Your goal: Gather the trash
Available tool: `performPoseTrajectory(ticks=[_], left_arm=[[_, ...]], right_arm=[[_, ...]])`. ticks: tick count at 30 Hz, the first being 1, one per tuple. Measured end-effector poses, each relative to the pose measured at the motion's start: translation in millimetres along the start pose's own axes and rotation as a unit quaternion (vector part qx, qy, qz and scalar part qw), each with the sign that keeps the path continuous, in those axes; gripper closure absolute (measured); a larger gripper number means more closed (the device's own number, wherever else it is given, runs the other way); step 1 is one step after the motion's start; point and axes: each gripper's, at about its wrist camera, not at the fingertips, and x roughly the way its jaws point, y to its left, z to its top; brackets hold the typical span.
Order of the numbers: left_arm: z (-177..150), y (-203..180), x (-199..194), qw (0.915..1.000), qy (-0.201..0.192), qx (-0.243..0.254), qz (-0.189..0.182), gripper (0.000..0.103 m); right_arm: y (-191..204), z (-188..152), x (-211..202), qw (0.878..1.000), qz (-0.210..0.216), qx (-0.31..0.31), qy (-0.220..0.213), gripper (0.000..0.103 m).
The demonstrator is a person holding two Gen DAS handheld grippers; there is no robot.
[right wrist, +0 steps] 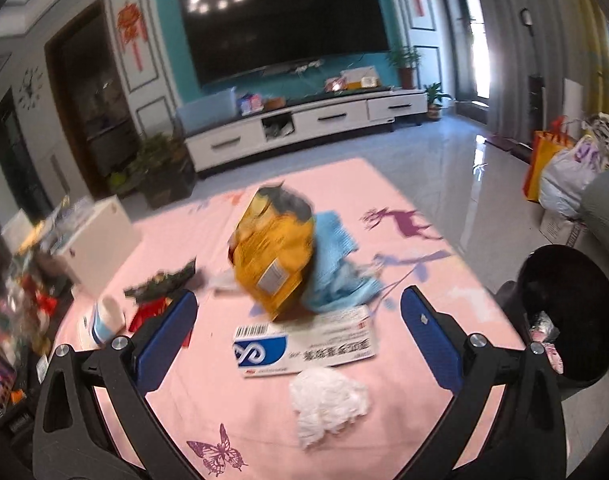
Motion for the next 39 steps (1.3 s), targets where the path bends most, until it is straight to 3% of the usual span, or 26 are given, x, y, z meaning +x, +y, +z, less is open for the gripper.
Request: performPoseTrajectory(ticks=[3,11,16,39], left_arm=[[-1,1,5,0.9999,0.003,0.002,0.011,0.003],[-11,-1,16,0.9998,0.012,-0.013,0.001,0.003],[-16,-6,20,0.9999,0.008,-0.005,0.005,0.003],[-15,3,25,0.9991,0.024,-0.035,-0.01,0.003]], right_arm=[[14,-11,11,0.999,-0.004,-0.024,0.026,0.003],[31,-25,21,0.998,0.007,-0.044,0.04,0.003],[30,-28,21,0.998,-0.01,-0.056,0.031,0.003],[16,-21,17,0.999,0.01,-0.031,0.029,0.003]])
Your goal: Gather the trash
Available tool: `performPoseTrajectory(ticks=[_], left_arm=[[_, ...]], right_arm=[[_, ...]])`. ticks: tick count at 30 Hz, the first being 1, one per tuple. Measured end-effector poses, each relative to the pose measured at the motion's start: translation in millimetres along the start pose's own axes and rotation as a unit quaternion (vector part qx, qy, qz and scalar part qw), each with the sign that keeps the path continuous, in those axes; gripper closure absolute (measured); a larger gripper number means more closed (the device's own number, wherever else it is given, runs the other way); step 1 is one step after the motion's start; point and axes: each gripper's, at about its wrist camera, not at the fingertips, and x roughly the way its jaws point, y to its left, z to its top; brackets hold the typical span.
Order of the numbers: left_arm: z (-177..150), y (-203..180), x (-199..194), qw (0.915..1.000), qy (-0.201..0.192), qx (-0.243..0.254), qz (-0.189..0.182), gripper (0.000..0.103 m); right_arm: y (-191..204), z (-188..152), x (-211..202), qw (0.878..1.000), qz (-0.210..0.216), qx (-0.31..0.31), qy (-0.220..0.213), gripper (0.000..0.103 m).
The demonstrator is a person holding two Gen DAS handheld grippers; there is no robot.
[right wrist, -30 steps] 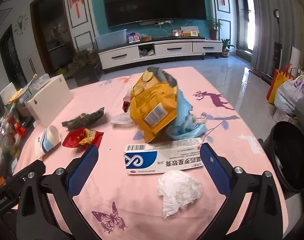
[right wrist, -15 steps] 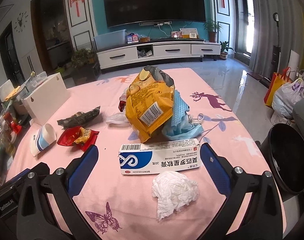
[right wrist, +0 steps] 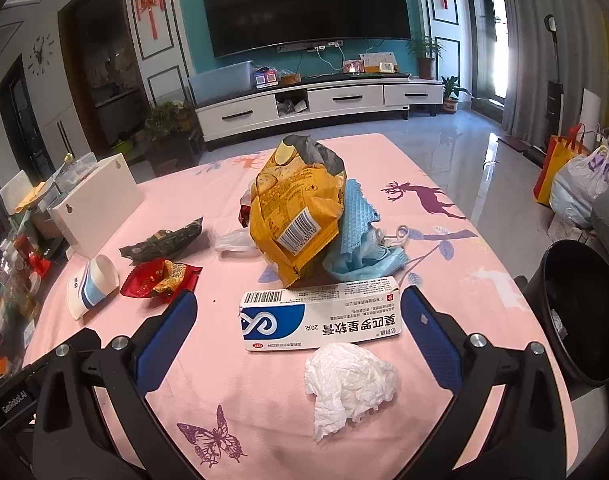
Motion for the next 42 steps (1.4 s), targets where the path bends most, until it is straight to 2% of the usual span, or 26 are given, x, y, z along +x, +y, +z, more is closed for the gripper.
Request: performPoseTrajectory(ticks=[7,27,37,42], left_arm=[[0,2,1,0.9999,0.007,-0.008,-0.013,0.003],[2,7,1,0.9997,0.013,-0.016,-0.014,0.003],[5,12,1,0.9994,0.016,-0.026,-0.017,0.003],[5,12,1,0.9994,0.018,-0.024,-0.017,0.003]], right_arm=[[-1,0,-2,1.0,0.004,0.004,-0.002,0.003],[-2,1,-1,1.0,0.013,-0.002,0.016,0.003],[-9,2,1,0.996,0.063,0.027,0.05,0.005],[-15,3,3,0.995,0.063,0.037,0.061,0.01]])
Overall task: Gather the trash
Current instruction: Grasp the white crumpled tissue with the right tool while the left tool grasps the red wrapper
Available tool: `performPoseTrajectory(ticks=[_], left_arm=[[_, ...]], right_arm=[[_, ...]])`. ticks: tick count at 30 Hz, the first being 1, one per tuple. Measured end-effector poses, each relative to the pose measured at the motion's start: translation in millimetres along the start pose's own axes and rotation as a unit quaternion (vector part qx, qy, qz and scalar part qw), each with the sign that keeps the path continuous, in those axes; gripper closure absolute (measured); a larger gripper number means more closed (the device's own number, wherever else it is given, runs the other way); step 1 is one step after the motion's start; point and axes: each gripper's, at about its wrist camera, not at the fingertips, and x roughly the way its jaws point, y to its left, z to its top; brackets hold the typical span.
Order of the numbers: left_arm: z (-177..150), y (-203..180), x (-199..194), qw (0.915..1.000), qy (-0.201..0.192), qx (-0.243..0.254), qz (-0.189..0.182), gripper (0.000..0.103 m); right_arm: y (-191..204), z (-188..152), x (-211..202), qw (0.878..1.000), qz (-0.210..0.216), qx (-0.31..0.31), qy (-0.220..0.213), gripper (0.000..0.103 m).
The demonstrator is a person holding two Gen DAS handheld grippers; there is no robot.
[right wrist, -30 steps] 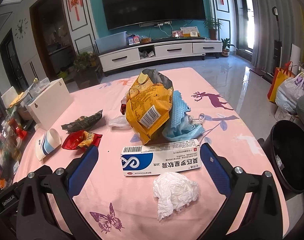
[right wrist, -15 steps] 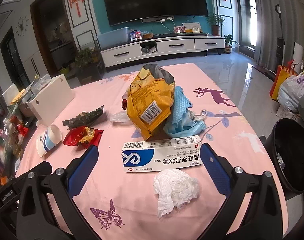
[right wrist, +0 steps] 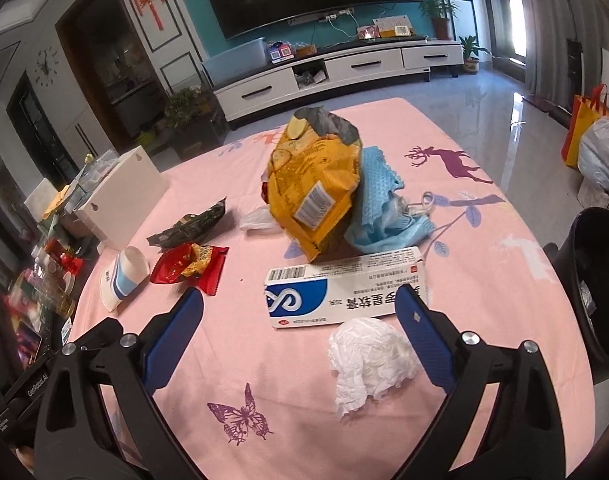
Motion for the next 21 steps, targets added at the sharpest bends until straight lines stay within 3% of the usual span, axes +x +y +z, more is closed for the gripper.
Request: performPoseTrajectory(ticks=[5,11,16,21], left_arm=[[-2,-3,3,0.9999,0.005,0.001,-0.011,0.003],[-10,-20,13,0.9979,0.031,0.025,-0.051,0.003],[-13,-26,17,0.9972,0.036,0.052,-0.039,0.003],[5,-5,16,0.9995,0.021,0.009,-0.021,0.004]], right_arm=[[-12,5,-4,1.0,-0.006,0.01,-0.002,0.019],[-37,12,-3,0.999,-0.006,0.034,0.015,0.022],[-41,6,14,0.997,-0.011,0.021,0.076,0.022],[-23,-10,39,0.991,-0.02,-0.025,0.131,0.027]])
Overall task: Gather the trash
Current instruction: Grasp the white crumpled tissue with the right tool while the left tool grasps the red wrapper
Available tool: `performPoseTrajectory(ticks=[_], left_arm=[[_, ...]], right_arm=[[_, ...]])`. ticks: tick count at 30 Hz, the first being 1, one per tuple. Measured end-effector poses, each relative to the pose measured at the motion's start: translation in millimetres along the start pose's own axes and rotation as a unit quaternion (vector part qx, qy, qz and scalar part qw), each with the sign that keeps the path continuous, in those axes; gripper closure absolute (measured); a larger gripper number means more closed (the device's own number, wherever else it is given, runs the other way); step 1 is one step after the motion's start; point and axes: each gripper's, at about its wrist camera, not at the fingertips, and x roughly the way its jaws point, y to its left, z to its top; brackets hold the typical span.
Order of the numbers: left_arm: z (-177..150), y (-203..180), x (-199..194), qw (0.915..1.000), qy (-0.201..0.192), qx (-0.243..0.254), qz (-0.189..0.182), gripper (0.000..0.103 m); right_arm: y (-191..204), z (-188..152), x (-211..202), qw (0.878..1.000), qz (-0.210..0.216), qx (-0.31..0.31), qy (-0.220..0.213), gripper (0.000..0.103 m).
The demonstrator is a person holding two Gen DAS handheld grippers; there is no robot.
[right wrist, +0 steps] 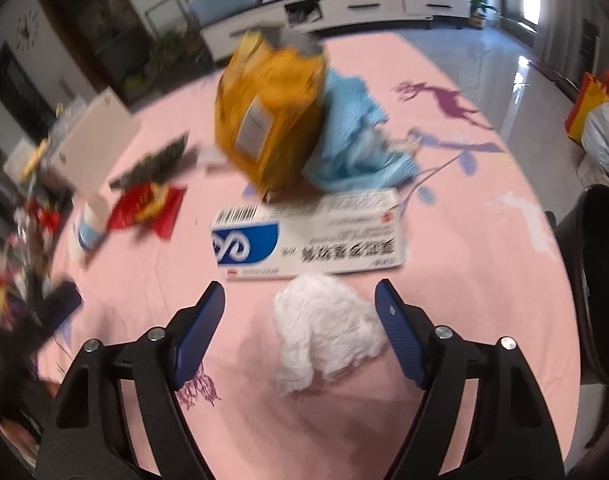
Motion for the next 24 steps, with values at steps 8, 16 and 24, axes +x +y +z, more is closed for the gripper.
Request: performPoseTrajectory(ticks=[8,16,24], left_arm=[[43,6,33,0.9998,0.011,-0.016,-0.007,0.01],[61,2,76,0.9989,0.033,0.012,0.032,0.039],[55,16,98,0.9976,0.067,-0.011,0.009,0.062]], right_arm=[[14,-8,18,0.996,-0.055,-0.06,0.025,0.046],[1,-5,19,0.997,-0.054,-0.046,0.026,0.065],[3,4,10,1.0,-0.016,-0.014,0.007,0.065]])
